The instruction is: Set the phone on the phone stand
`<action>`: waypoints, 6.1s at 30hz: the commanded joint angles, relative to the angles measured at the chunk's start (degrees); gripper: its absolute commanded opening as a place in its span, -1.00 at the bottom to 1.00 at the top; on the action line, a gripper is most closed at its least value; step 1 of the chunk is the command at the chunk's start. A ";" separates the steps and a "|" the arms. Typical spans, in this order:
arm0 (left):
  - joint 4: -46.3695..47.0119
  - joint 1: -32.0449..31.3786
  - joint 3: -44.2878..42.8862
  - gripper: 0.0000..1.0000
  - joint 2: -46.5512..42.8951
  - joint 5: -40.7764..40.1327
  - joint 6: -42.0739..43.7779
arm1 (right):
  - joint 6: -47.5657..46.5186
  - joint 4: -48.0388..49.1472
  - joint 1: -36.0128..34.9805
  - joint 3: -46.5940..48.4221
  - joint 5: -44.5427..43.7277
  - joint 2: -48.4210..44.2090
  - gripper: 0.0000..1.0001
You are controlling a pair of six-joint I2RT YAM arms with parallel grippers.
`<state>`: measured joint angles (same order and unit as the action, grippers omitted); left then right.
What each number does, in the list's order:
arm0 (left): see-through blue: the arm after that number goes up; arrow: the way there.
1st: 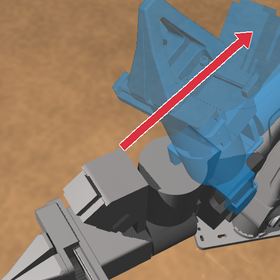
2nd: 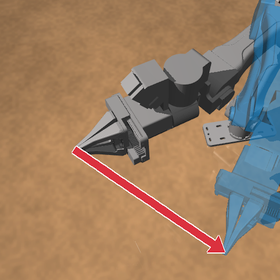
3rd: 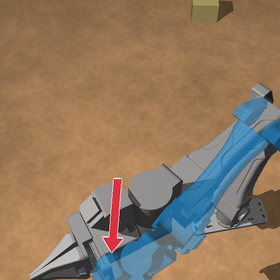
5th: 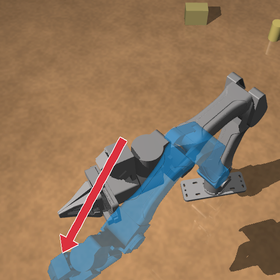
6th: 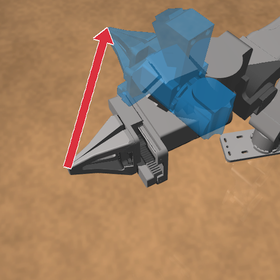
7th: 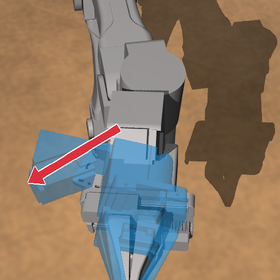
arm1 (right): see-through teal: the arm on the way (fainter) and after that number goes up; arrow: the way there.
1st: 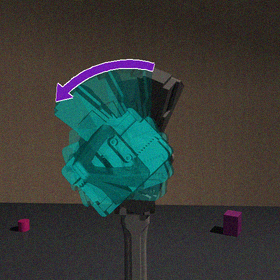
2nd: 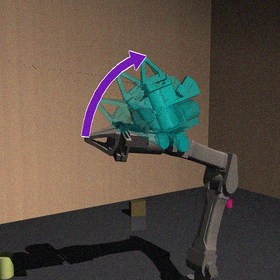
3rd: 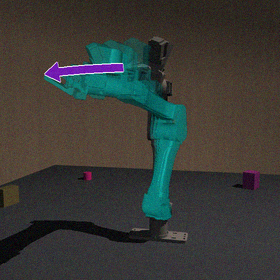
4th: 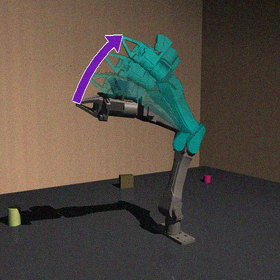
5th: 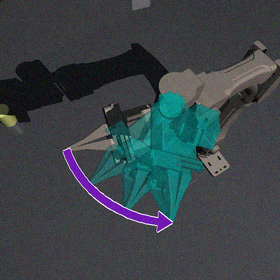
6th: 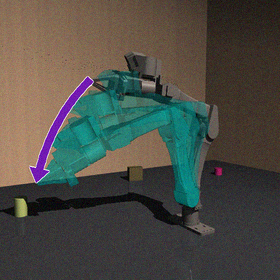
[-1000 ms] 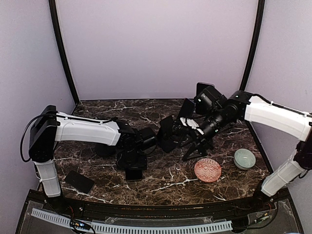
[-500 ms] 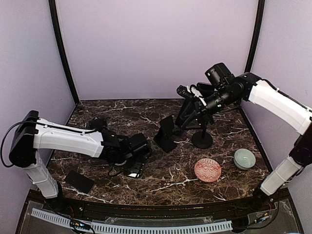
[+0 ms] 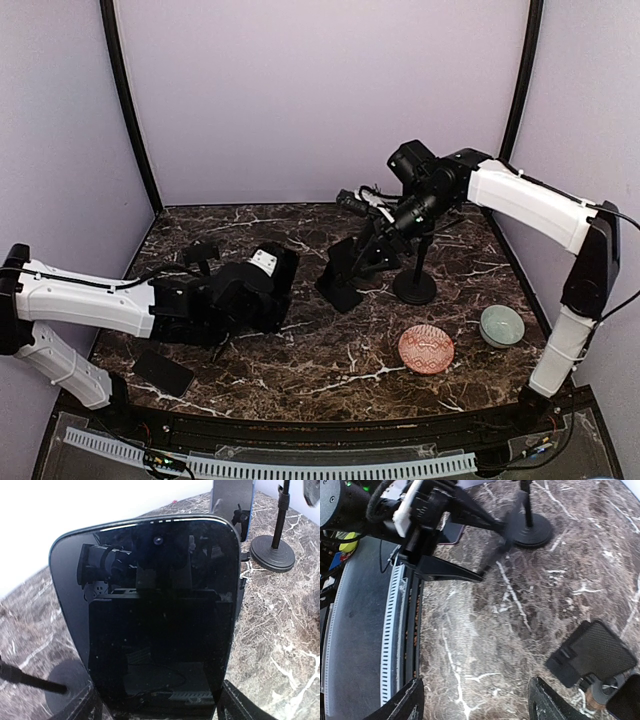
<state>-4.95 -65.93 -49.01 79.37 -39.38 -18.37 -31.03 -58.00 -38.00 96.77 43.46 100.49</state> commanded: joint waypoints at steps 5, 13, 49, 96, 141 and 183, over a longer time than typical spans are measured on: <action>5.68 -2.45 -5.74 -1.00 5.25 -7.08 3.05 | 6.64 5.65 -2.99 -1.63 0.18 -1.35 0.47; 1.10 -6.88 -14.37 -1.00 13.36 -19.40 -2.22 | 20.47 14.25 -3.93 3.86 -0.62 4.51 0.43; -10.13 -10.18 -21.32 0.98 16.65 -10.83 -4.36 | 13.71 9.68 -3.21 7.98 0.97 3.76 -1.00; 11.06 0.22 -11.40 -1.00 -2.39 49.65 11.71 | -14.81 -15.21 -13.15 12.70 -0.85 -2.11 -0.97; 38.74 11.96 -17.84 -1.00 17.98 39.57 13.16 | 5.75 25.19 21.21 -53.00 13.32 -42.81 0.10; 45.57 19.35 -14.53 -1.00 26.15 48.09 6.47 | 4.41 24.95 21.21 -52.55 13.13 -39.76 0.12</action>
<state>36.51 -46.98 -63.77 105.97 9.72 -12.23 -26.09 -34.28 -17.08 43.13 55.75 60.66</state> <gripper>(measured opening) 0.067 0.561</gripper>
